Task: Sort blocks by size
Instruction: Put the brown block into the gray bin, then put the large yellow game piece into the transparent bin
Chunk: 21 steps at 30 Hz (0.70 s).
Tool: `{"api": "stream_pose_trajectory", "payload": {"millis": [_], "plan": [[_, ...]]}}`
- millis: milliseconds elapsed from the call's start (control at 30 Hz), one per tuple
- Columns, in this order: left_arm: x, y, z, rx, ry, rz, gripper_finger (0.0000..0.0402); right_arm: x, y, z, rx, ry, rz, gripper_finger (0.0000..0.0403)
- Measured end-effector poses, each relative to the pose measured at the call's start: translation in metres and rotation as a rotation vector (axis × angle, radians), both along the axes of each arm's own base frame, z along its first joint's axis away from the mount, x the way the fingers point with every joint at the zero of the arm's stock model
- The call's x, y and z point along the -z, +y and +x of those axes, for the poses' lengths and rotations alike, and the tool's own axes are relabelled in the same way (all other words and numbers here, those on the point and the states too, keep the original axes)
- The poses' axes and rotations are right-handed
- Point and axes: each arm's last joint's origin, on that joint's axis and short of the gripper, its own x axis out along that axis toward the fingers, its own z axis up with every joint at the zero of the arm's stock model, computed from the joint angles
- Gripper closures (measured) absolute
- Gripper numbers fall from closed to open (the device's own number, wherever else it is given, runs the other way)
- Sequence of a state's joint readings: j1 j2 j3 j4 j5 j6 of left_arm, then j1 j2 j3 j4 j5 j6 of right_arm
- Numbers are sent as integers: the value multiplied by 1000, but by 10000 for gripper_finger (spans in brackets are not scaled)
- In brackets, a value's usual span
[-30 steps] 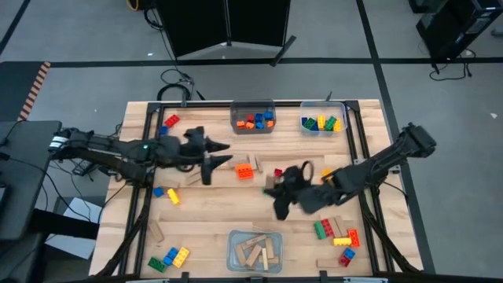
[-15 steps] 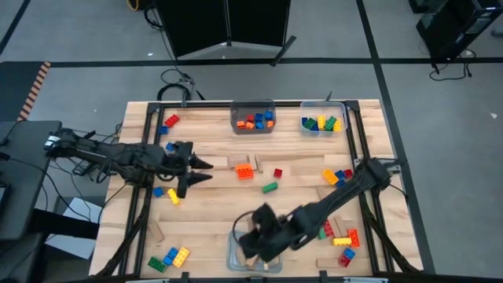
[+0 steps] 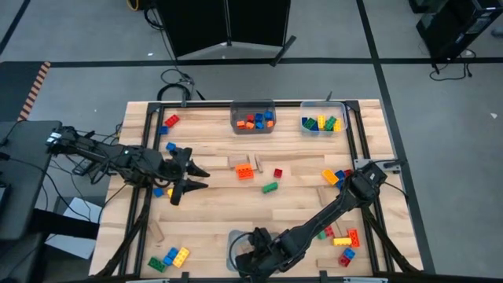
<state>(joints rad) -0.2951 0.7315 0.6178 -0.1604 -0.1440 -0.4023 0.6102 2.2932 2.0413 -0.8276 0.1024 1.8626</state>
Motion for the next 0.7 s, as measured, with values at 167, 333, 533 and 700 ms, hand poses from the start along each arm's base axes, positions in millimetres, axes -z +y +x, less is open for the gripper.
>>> {"api": "stream_pose_trajectory", "payload": {"millis": [167, 333, 533, 700], "plan": [[0, 0, 0, 0, 3, 1, 214, 2, -1, 0, -21, -1, -15, 290], [0, 0, 0, 3, 2, 12, 214, 2, -1, 0, -36, -4, -24, 278], [1, 0, 0, 6, 7, 32, 214, -11, -5, -2, -74, -71, -104, 257], [5, 2, -1, -48, 53, 36, 214, -44, -18, -14, -134, -142, -271, 245]]}}
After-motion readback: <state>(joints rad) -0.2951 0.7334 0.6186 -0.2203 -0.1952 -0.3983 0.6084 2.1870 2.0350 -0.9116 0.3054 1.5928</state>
